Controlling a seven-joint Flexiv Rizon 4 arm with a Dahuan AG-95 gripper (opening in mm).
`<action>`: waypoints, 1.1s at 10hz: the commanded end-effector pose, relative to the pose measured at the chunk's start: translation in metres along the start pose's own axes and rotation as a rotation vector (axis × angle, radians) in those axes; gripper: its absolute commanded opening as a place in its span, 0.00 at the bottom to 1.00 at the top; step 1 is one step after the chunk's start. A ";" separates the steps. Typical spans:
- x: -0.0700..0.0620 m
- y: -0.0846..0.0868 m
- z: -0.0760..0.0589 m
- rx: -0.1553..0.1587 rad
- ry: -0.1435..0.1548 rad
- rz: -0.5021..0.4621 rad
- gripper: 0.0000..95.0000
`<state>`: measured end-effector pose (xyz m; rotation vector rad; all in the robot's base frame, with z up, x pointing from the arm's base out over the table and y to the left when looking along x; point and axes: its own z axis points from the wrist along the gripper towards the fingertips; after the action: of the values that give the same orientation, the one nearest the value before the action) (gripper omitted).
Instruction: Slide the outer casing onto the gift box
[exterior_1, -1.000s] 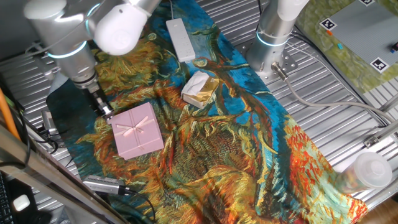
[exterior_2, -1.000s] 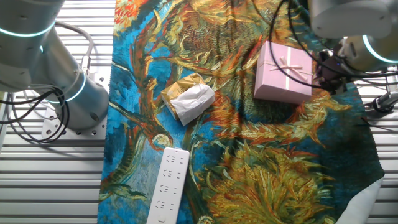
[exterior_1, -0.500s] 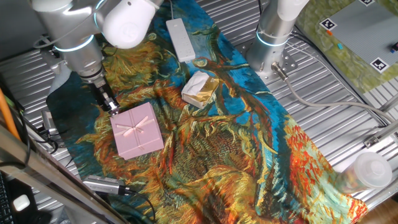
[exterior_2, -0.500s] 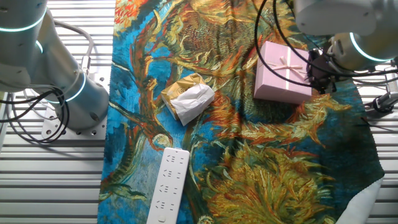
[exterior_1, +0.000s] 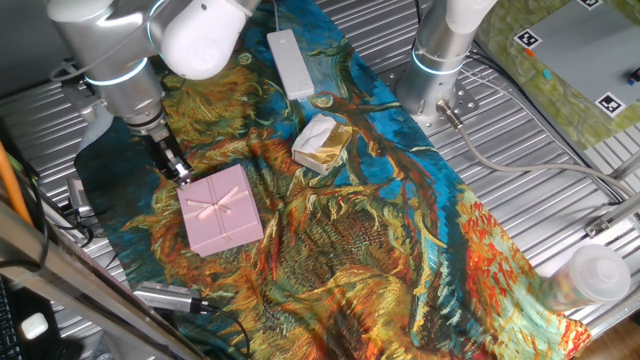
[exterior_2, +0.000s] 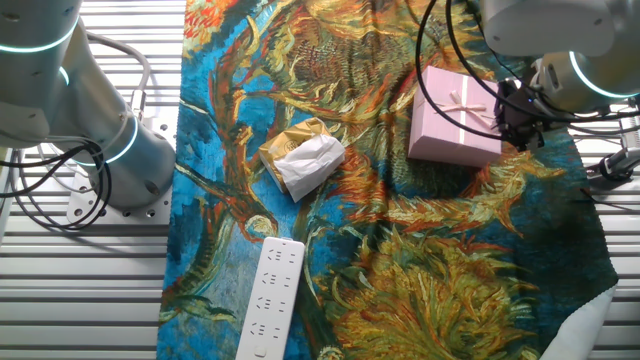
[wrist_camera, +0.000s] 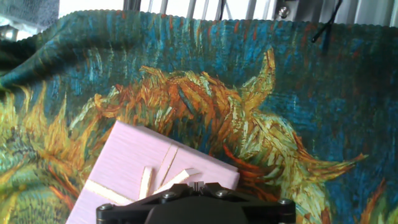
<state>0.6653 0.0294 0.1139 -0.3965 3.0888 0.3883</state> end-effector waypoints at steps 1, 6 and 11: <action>-0.001 0.000 0.000 0.072 -0.021 -0.066 0.00; -0.001 0.000 0.000 0.086 0.037 -0.113 0.00; 0.028 0.009 0.002 0.032 0.045 -0.081 0.00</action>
<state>0.6369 0.0293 0.1136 -0.5541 3.0985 0.3057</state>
